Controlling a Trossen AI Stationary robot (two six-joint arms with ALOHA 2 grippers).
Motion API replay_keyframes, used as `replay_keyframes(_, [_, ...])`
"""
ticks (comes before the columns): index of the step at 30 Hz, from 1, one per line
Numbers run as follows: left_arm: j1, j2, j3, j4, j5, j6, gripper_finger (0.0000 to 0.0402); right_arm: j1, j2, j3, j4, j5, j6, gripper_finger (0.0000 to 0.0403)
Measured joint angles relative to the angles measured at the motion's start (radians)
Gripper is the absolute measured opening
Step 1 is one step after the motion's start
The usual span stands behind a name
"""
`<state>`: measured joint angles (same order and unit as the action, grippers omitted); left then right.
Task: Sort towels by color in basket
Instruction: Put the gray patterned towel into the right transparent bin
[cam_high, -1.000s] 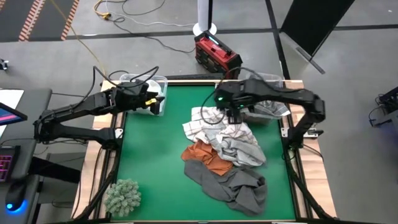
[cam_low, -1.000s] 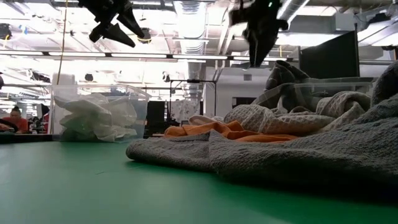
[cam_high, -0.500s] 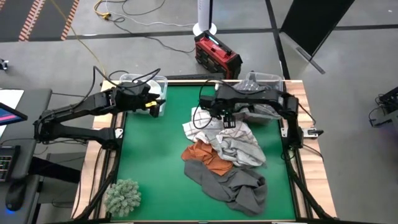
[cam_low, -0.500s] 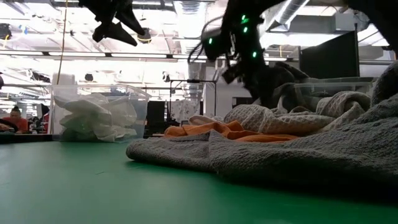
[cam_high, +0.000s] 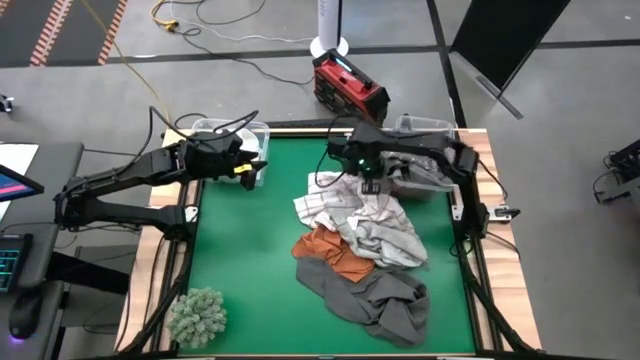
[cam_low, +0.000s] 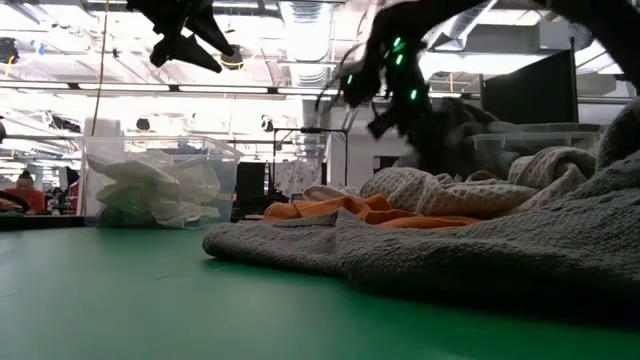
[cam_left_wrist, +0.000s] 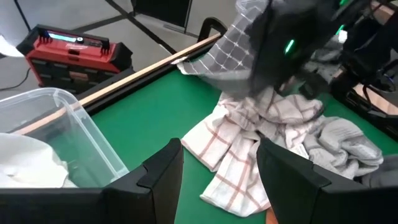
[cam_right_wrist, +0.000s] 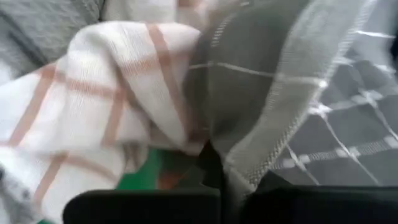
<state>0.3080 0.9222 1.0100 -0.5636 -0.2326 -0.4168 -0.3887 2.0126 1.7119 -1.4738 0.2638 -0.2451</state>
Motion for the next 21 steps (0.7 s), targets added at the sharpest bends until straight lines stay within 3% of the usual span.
replay_keyframes(6, [0.000, 0.000, 0.000, 0.003, -0.034, 0.019, 0.0194, -0.010, -0.252, 0.000, 0.015, 0.012, 0.145, 0.0021])
replay_keyframes(16, [0.000, 0.000, 0.000, 0.102, -0.044, 0.056, 0.0194, -0.025, -0.689, -0.007, -0.097, 0.271, 0.497, 0.0021])
replay_keyframes(21, [0.000, 0.000, 0.000, 0.152, -0.044, 0.084, 0.0194, -0.079, -0.813, -0.101, -0.095, 0.238, 0.646, 0.0021])
